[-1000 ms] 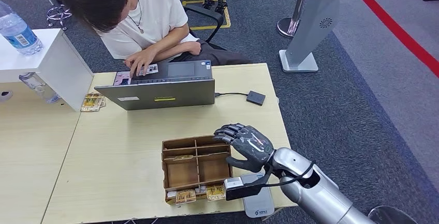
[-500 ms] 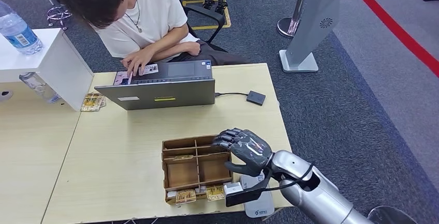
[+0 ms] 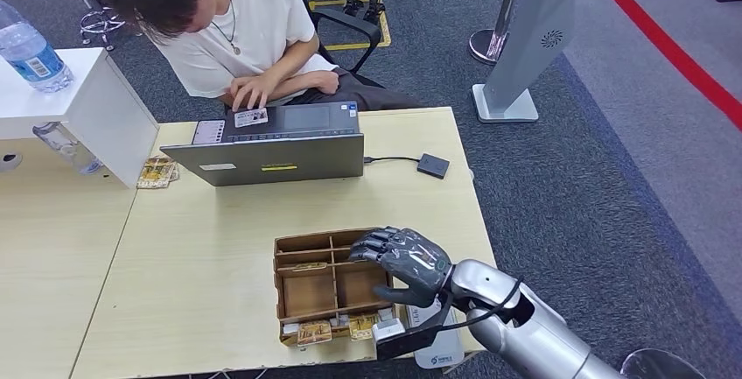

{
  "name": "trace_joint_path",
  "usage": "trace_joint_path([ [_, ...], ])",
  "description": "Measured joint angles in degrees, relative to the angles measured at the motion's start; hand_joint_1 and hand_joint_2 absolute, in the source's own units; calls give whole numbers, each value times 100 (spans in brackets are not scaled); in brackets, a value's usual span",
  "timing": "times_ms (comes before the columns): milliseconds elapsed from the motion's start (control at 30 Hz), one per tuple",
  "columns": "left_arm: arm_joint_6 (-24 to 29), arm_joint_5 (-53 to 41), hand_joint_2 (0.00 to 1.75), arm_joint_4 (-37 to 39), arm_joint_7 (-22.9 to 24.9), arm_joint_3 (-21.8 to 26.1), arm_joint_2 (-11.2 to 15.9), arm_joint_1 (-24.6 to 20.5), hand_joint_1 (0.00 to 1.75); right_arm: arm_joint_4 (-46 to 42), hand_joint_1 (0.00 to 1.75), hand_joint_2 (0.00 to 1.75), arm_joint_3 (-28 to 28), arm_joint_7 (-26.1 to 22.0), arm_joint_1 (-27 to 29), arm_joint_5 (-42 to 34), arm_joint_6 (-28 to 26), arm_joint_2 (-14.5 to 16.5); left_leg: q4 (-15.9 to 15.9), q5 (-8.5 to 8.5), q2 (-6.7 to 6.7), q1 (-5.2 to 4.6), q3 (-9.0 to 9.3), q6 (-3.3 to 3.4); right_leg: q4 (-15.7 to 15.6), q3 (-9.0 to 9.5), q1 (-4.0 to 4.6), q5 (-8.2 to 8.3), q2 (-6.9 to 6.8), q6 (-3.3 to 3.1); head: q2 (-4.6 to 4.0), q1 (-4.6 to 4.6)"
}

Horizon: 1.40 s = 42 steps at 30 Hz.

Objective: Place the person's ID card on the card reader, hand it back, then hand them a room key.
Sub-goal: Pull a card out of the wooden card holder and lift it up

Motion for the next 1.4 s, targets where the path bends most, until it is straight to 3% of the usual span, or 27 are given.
trace_joint_path([
  [700, -108, -274, 0, 0, -114, -194, -16, -108, 0, 430, 71, 175, 175, 152, -545, 26, -68, 309, 0, 2, -5, 0, -3, 1, 1, 0, 0, 0, -6, 0, 0, 1],
  [1400, -109, -478, 0, 0, -215, -317, -16, -176, 0, 577, 72, 175, 156, 230, -507, 42, -189, 194, 0, 2, -5, 0, -3, 1, 0, -1, 0, 0, -6, 0, 0, 0],
])
